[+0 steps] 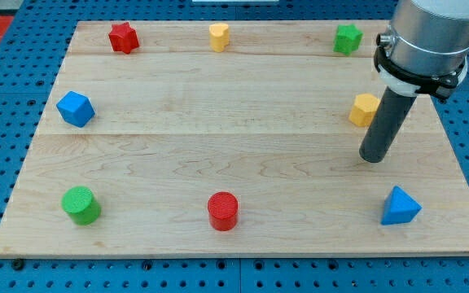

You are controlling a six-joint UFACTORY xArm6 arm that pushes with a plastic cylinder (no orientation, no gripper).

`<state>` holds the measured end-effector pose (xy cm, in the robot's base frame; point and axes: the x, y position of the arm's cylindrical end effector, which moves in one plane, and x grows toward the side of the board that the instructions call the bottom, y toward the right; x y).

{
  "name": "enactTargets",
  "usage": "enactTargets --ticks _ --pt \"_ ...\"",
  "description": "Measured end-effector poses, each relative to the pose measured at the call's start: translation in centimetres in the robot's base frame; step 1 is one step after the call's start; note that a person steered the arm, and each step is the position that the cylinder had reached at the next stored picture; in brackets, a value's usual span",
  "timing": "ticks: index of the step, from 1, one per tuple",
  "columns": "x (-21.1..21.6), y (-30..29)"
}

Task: Place your hand to the right of the triangle

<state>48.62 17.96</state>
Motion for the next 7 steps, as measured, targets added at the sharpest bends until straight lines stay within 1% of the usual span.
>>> enactTargets --ticks 1,2,3,6,7 --pt "0.0 0.0" --pt "0.0 1.4" --pt "-1.1 1.1" --pt "-1.9 0.4" --pt "1.2 2.1"
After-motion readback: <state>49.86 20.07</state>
